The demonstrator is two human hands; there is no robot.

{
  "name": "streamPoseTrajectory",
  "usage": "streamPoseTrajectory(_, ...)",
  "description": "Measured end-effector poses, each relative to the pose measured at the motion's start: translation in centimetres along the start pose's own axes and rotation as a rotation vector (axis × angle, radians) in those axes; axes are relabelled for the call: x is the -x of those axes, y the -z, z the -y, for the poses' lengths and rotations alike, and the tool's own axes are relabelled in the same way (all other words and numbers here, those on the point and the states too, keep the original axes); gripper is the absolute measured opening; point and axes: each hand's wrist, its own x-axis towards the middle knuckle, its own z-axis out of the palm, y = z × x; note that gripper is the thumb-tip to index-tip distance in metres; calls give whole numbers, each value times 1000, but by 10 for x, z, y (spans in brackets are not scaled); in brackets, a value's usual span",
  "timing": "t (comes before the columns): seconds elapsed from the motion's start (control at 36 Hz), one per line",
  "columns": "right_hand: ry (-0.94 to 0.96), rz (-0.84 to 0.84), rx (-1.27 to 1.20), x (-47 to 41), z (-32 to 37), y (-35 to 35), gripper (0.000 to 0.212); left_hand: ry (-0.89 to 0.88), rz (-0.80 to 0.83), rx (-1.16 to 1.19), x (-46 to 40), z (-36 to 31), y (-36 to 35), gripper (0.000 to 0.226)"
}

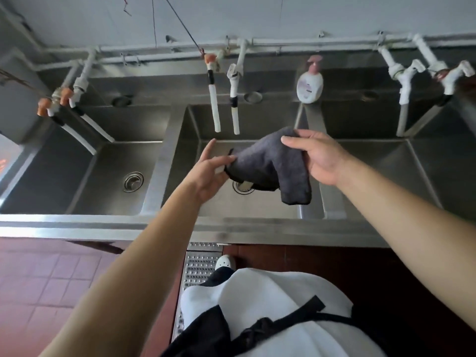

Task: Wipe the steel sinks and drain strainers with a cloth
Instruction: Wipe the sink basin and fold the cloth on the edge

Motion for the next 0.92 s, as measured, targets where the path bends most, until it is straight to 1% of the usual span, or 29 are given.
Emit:
streamPoseTrajectory(0.08, 27, -31, 9, 7, 3, 6, 14, -50, 6, 121, 1, 19, -5, 89)
streamPoseTrajectory(0.14, 43, -45, 5, 13, 7, 8, 21, -92, -2, 174, 4, 25, -12, 81)
streamPoseTrajectory(0.17, 47, -49, 1, 16, 9, 9, 25, -99, -21, 162, 6, 29, -16, 76)
streamPoseTrajectory(0.22, 57, -57, -17, 21, 12, 9, 31, -67, -120, 58, 14, 35, -28, 62)
streamPoseTrajectory(0.28, 73, -59, -46, 25, 16, 10, 31, 10, -237, -97, 19, 41, -38, 54)
streamPoseTrajectory(0.31, 79, -58, -64, 27, 17, 11, 31, 41, -252, -156, 21, 43, -42, 48)
streamPoseTrajectory(0.33, 83, -53, -85, 29, 18, 12, 30, 69, -224, -192, 23, 44, -45, 44)
streamPoseTrajectory(0.36, 84, -45, -104, 30, 19, 13, 28, 91, -163, -208, 23, 46, -47, 42)
streamPoseTrajectory(0.44, 85, -21, -134, 34, 18, 20, 24, 94, 82, -188, 22, 49, -50, 35)
streamPoseTrajectory(0.47, 86, -17, -137, 35, 17, 23, 24, 84, 139, -180, 22, 49, -51, 31)
streamPoseTrajectory(0.53, 89, -19, -146, 36, 16, 29, 27, 64, 192, -135, 21, 47, -56, 22)
streamPoseTrajectory(0.61, 95, -42, -153, 38, 12, 42, 30, 24, 188, -107, 18, 46, -60, 20)
streamPoseTrajectory(0.69, 97, -89, -116, 40, 5, 56, 20, 9, 140, -107, 15, 48, -63, 19)
streamPoseTrajectory(0.78, 91, -190, 68, 43, -6, 71, 12, 11, 37, -129, 13, 48, -67, 6)
streamPoseTrajectory(0.83, 104, -269, 181, 45, -14, 78, 12, 15, -38, -226, 10, 47, -70, 7)
streamPoseTrajectory(0.86, 118, -305, 212, 46, -18, 80, 13, 10, -58, -266, 9, 47, -73, 15)
streamPoseTrajectory(0.92, 154, -382, 245, 47, -24, 86, 16, -13, -77, -317, 6, 45, -77, 42)
